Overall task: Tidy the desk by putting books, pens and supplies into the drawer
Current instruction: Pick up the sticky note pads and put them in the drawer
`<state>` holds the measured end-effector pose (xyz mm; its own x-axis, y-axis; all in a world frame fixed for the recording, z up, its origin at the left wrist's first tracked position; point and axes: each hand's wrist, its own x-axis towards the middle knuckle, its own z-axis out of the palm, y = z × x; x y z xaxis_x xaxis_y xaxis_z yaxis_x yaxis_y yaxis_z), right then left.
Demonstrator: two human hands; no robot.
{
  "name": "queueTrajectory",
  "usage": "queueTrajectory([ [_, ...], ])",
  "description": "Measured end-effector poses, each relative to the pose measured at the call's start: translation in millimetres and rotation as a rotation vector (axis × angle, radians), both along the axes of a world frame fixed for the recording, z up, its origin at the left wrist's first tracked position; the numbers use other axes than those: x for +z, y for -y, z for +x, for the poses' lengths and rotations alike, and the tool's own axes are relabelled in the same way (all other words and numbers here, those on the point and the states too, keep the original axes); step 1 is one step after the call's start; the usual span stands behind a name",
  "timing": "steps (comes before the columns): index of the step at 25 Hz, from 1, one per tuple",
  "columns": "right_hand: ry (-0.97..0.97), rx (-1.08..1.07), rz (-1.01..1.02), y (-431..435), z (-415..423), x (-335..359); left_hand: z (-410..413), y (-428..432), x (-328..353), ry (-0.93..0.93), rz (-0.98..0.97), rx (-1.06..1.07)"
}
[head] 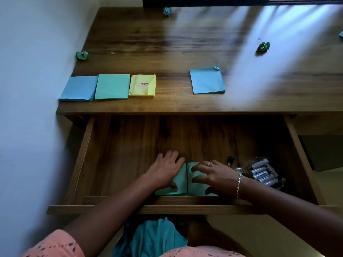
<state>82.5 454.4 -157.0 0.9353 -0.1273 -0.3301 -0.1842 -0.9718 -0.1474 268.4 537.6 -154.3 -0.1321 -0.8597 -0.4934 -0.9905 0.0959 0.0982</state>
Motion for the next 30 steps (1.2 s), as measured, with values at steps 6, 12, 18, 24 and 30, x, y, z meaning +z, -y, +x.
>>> queueTrajectory([
  [6, -0.071, 0.185, -0.004, 15, -10, -7, 12, -7, -10, 0.005, 0.048, -0.052],
  [12, -0.076, 0.234, 0.004, 9, 5, -13, 44, -23, -20, 0.008, 0.078, 0.012],
  [18, -0.11, 0.277, 0.085, -14, 67, -18, 100, -51, -14, 0.068, 0.114, 0.025],
  [24, -0.091, 0.349, 0.079, -33, 116, -25, 134, -80, -13, 0.131, 0.163, 0.057],
  [30, -0.089, 0.388, 0.054, -42, 140, -24, 141, -93, -21, 0.112, 0.196, 0.162],
])
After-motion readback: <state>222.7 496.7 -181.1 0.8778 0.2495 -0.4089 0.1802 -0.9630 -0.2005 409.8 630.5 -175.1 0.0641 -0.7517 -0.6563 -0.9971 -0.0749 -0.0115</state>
